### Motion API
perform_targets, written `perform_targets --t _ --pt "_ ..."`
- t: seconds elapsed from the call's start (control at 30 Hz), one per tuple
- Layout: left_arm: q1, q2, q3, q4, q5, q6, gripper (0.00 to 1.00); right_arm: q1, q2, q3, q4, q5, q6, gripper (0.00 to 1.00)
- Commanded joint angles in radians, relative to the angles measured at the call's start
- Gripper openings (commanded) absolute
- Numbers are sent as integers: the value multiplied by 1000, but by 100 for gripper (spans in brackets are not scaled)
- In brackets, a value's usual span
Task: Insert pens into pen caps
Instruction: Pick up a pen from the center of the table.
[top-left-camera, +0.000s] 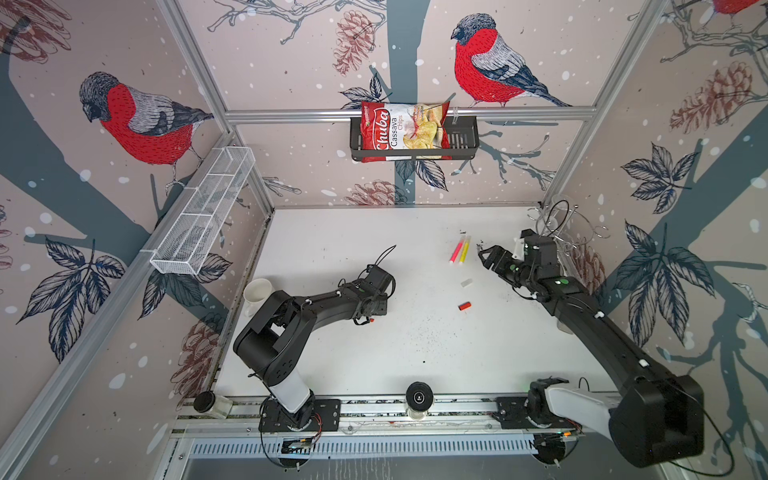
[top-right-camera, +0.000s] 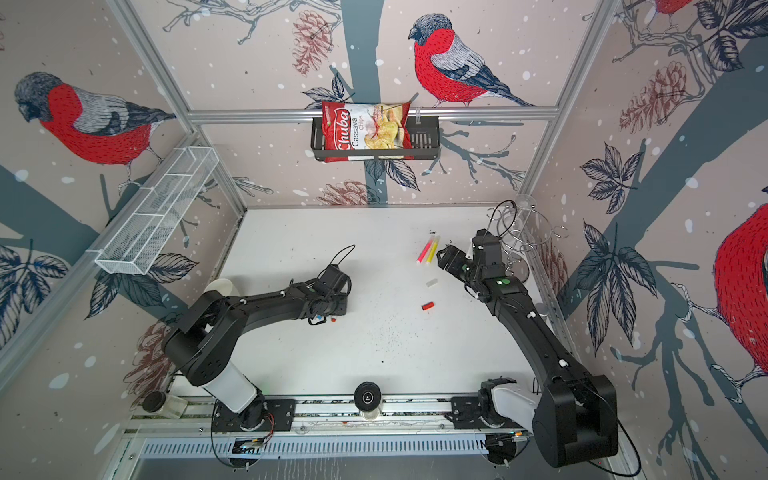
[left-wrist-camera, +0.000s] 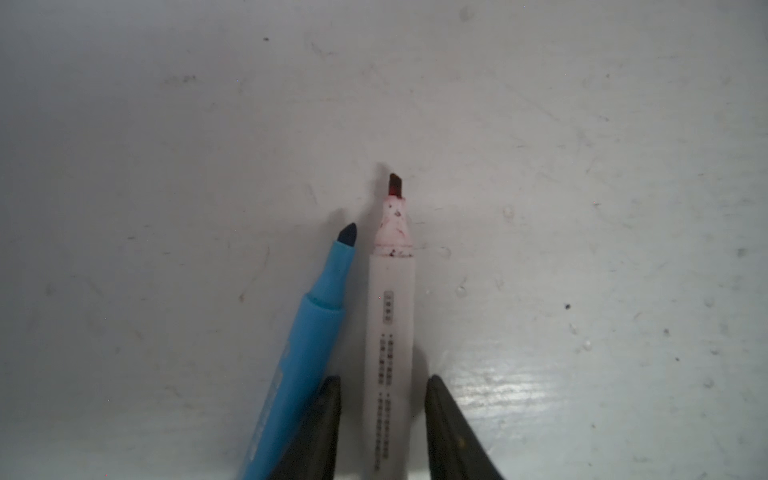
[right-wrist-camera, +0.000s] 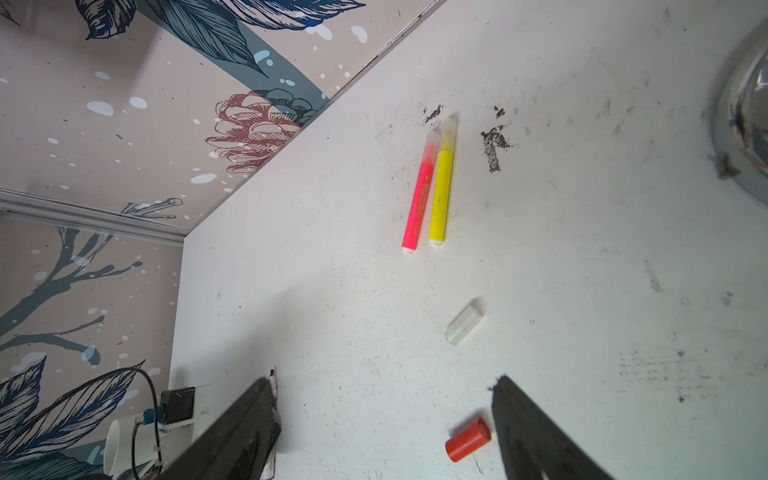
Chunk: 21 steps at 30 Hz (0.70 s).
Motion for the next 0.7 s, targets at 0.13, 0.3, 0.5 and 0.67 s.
perform_targets --t 0.13,0.3,0.5,0.67 --pt "0 48 0 -7 82 17 20 -7 -12 -2 21 -5 4 83" --pt "-5 31 0 7 108 31 9 -12 -25 -11 20 -4 6 83" --pt "-11 -100 -50 139 234 51 8 -12 -26 -31 53 -64 -6 83" --pt "-11 -227 -108 283 373 79 9 5 -31 -37 82 -119 -34 82"
